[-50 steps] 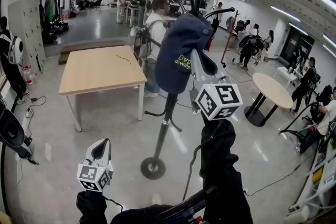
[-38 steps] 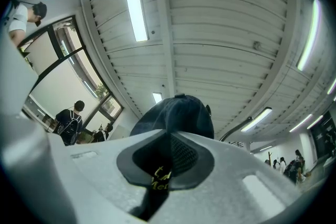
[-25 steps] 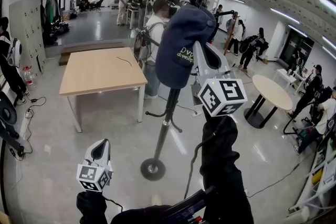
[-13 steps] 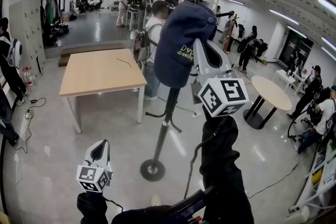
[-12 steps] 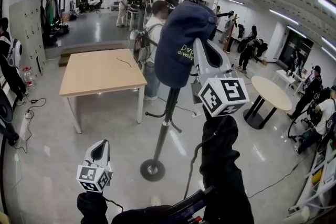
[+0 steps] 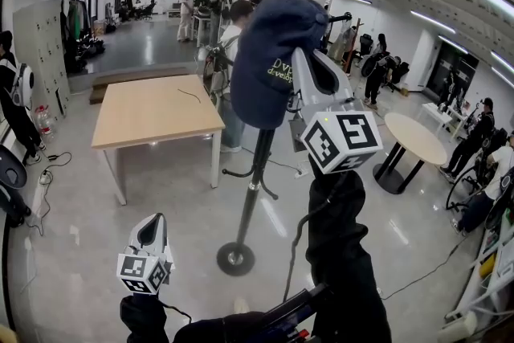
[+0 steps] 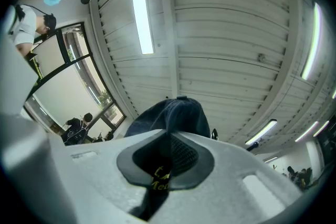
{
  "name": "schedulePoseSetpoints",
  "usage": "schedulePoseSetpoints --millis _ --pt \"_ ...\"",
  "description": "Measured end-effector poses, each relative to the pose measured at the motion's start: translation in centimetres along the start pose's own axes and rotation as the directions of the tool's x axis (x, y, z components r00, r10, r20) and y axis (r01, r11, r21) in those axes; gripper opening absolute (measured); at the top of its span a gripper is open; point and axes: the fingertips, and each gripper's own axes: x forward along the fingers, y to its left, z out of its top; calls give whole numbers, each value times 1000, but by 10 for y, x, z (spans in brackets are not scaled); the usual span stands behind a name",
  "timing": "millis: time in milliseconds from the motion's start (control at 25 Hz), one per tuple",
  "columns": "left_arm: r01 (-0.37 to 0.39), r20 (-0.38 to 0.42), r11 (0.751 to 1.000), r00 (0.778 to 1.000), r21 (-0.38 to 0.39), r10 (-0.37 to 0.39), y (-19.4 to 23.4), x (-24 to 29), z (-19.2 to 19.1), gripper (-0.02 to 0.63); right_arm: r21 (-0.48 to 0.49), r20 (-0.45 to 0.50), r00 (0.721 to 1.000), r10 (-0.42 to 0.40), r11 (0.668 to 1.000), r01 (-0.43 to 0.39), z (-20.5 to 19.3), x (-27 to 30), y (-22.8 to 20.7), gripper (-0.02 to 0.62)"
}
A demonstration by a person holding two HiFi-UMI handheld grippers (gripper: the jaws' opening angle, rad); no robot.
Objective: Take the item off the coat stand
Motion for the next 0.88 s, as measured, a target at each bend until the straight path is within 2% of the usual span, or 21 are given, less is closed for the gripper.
schedulePoseSetpoints --millis 520,880 --pt "-17 -24 1000 1000 -8 16 -7 -8 10 3 15 2 999 39 999 -39 9 -8 12 8" --pt "-8 -52 1000 999 1 8 -6 -15 17 3 27 5 1000 6 1000 -6 10 -10 6 8"
